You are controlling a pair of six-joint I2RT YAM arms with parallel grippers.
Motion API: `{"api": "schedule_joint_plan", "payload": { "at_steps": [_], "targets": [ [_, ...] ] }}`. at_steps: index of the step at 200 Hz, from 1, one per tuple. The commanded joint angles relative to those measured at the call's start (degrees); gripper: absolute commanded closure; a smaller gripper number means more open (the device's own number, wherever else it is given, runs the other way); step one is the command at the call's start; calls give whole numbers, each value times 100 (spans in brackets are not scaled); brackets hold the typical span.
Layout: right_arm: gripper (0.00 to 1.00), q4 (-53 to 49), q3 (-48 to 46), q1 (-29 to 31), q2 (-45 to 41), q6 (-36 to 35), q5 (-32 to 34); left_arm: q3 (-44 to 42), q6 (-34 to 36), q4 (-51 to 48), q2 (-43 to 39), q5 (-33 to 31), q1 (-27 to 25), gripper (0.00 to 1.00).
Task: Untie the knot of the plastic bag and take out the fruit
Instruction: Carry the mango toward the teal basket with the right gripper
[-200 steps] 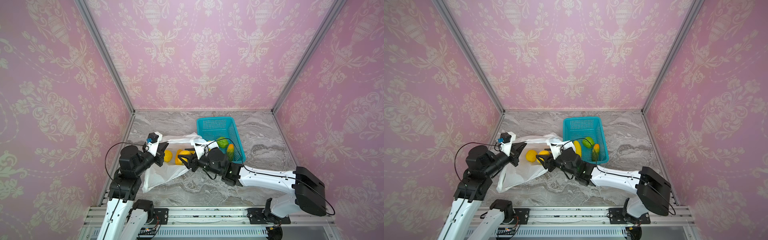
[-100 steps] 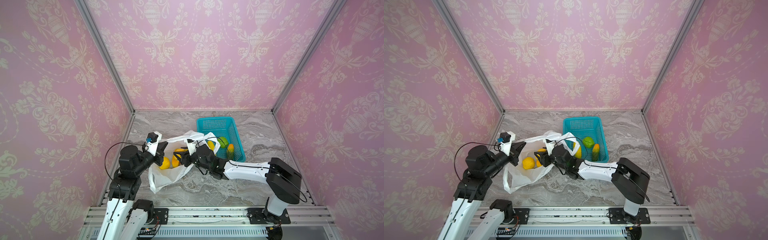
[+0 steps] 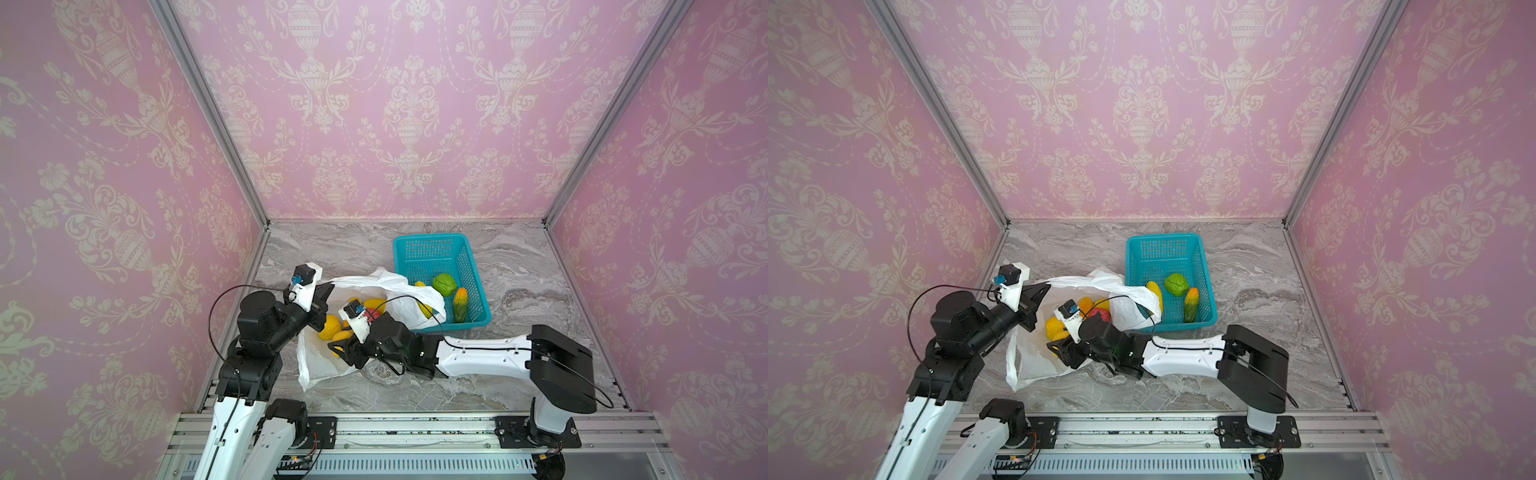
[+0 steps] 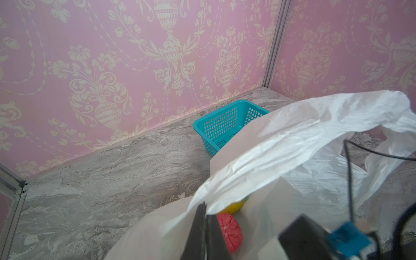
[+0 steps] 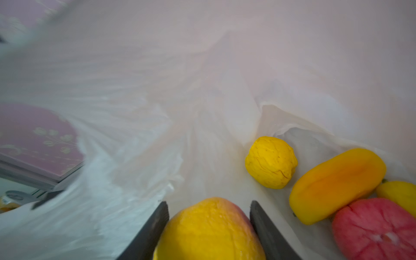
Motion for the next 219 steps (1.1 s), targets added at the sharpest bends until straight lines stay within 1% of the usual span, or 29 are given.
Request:
{"api": "schedule_joint_plan", "payload": {
  "at_steps": [1, 16, 57, 91, 114, 129, 140, 159, 184, 206, 219],
  "targets": [
    [84, -112, -362, 5, -934, -582, -144, -17, 33, -125, -26, -108, 38, 100],
    [84, -174, -630, -1, -1462, -661, -77, -20, 33, -123, -18, -105, 42, 100],
    [85, -521, -1365, -61, -3110, -936, 569, -21, 32, -132, -16, -117, 41, 100],
    [85, -597, -2186, -287, -4686, -1045, 1800, -20, 33, -133, -30, -116, 42, 100],
    [87, -681, -2624, -721, -5429, -906, 2688, -17, 33, -133, -19, -109, 42, 100],
    [87, -774, -2817, -1152, -5656, -736, 3064, -20, 31, -132, -24, -105, 42, 100],
    [87, -913, -2849, -1507, -5654, -593, 3198, -17, 33, -132, -38, -104, 44, 100],
    [85, -1245, -2760, -2138, -5348, -239, 3120, -17, 37, -132, -25, -99, 46, 100],
    [84, -1459, -2447, -2935, -4470, 233, 2200, -20, 29, -133, -47, -109, 45, 100],
    [85, -1428, -2143, -3290, -3439, 347, 1963, -19, 33, -137, -35, -111, 41, 100],
    [86, -1503, -1846, -3556, -2738, 413, 1506, -21, 31, -132, -40, -107, 44, 100]
  ]
}}
